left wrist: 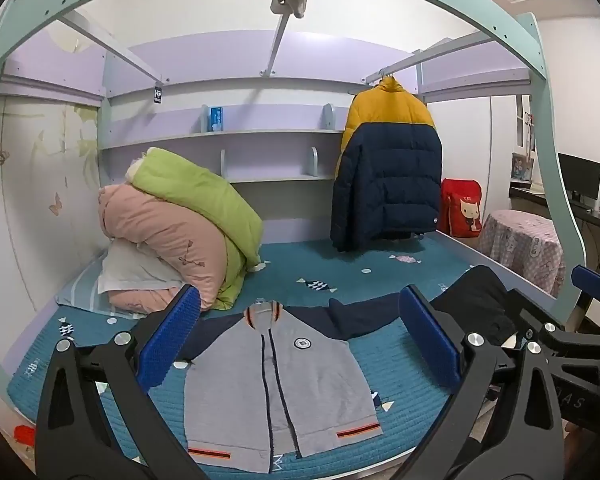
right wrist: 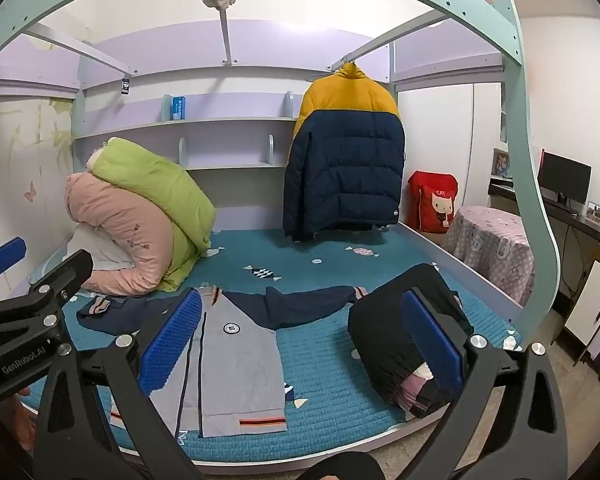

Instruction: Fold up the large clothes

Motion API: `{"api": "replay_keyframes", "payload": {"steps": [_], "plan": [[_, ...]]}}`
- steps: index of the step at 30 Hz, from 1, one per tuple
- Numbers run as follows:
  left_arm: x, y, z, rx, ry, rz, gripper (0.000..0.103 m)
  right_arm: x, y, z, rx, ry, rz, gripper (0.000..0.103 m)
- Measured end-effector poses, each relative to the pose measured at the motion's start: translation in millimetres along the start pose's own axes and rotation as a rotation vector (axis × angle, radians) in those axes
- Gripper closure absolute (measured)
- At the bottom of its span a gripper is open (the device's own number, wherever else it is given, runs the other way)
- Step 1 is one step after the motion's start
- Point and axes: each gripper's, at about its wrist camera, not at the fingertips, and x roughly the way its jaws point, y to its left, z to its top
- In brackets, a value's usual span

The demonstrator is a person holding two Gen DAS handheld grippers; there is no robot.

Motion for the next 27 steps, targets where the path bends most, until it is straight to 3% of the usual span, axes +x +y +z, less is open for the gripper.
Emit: {"api": "replay_keyframes", "payload": {"steps": [27], "plan": [[8.4,-1.7,0.2,0.009,-0.027,0.025,0.004,15.1,0.8,4.4,0.012,-0.008,0.004,0.007]]}}
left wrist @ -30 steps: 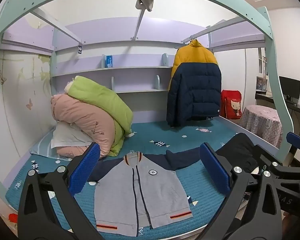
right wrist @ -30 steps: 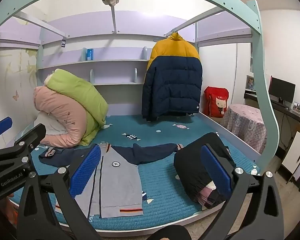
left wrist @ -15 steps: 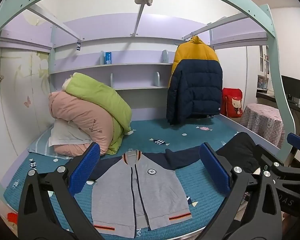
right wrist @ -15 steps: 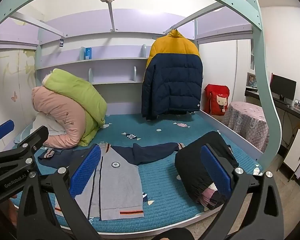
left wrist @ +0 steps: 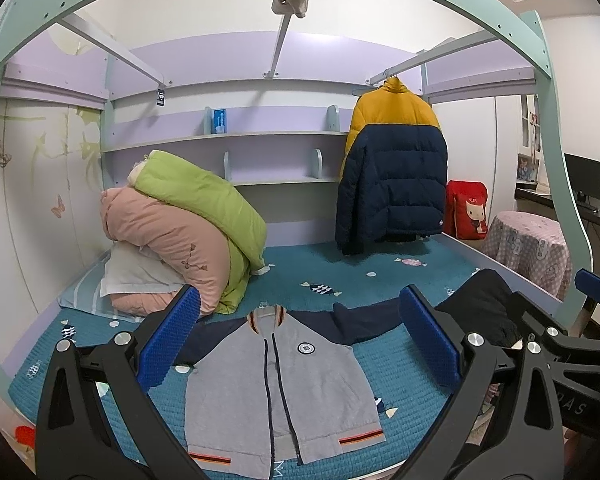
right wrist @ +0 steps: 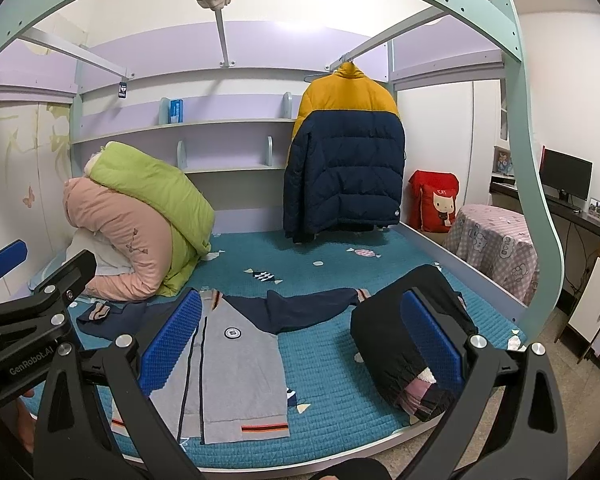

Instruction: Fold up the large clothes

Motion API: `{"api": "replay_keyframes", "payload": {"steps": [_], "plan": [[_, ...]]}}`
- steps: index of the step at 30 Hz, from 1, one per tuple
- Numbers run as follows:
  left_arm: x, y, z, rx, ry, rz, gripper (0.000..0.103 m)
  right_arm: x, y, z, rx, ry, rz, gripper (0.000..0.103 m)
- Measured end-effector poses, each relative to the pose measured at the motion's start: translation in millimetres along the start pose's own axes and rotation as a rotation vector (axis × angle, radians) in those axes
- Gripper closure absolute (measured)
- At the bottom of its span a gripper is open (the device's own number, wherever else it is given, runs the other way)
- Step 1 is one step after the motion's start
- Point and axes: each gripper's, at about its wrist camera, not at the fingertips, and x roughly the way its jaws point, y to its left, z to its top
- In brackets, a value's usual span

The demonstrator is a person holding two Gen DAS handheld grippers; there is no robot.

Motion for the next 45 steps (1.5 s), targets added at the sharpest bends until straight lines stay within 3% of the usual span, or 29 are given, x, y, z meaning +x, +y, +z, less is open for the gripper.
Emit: {"api": "replay_keyframes", "payload": {"steps": [45], "plan": [[-8.2,1.0,5.1,-0.002,-0.007,0.007,0.005,-9.7,0.7,-2.6,0.005,-0.015,0.002,0.007]]}}
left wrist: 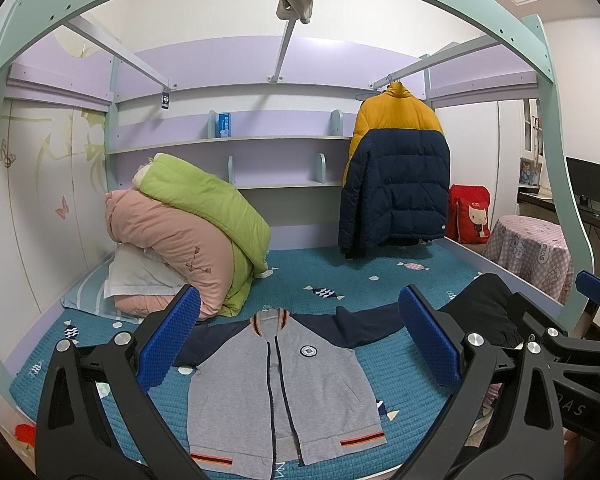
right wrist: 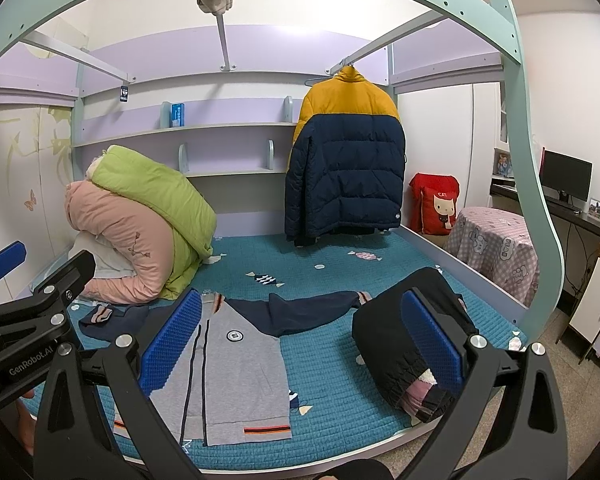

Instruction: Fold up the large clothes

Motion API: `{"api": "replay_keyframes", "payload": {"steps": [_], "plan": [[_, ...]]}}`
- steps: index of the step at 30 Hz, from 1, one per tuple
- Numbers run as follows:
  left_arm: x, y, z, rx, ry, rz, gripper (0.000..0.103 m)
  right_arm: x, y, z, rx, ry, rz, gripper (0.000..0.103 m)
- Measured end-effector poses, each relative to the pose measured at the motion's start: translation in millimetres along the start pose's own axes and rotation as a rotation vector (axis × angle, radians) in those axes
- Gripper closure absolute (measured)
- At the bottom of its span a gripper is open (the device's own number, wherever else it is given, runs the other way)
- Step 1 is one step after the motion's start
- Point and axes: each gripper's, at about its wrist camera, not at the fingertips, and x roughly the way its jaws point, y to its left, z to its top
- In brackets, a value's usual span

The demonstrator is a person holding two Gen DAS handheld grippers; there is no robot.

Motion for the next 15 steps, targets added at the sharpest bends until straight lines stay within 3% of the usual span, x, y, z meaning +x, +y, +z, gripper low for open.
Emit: {"api": "replay_keyframes", "payload": {"steps": [15], "plan": [[-0.2,0.3,0.6,-0.001,-0.001,0.0,0.005,-0.9,0.6,1.3,-0.001,-0.002,-0.001,0.007]]}}
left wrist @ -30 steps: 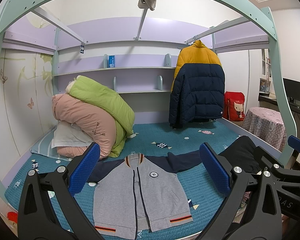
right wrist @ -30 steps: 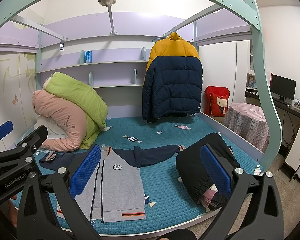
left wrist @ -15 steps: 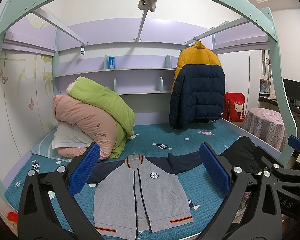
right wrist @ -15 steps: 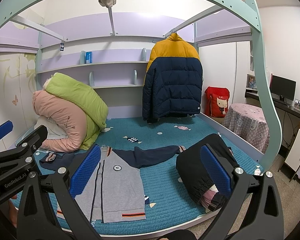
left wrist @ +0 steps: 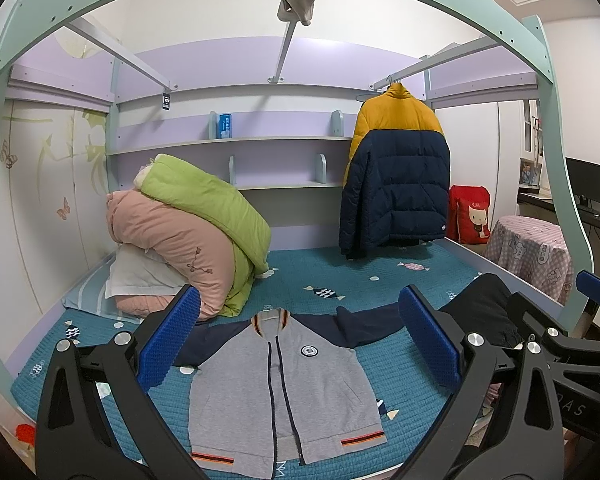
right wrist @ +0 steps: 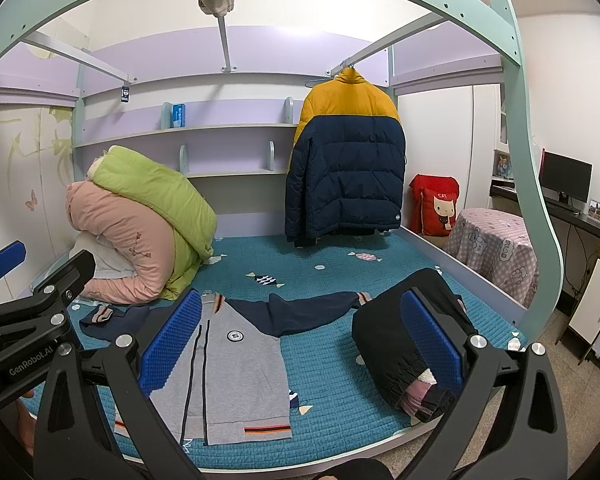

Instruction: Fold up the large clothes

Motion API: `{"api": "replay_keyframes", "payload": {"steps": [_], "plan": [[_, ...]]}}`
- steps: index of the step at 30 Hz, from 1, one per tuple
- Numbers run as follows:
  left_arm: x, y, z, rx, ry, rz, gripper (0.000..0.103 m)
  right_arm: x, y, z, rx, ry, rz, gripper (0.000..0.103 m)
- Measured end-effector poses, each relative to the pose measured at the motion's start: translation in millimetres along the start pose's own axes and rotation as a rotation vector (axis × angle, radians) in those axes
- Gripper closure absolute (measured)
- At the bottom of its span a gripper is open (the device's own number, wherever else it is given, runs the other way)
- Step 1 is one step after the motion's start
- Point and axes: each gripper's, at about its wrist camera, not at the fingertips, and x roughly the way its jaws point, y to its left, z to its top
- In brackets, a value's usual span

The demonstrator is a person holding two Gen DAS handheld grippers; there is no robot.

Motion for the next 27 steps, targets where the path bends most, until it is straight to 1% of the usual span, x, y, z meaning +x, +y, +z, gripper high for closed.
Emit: {"api": "replay_keyframes", "payload": {"steps": [8,17,27], "plan": [[-1.2,2.1,1.2,0.001,-0.001,0.003,0.005,0.3,0.3,1.0,0.0,0.003,0.0,0.007],[-18.8,9.6,3.7,-0.002,-0.011,0.02,0.005,-1.5,4.8,3.3,-0.003,-0.001,0.006,0.007],[-27.3,9.9,4.1,0.0,-0.012,0.023,0.005,-9.4,3.8,2.5,-0.005,-0.001,0.013,0.007]]}}
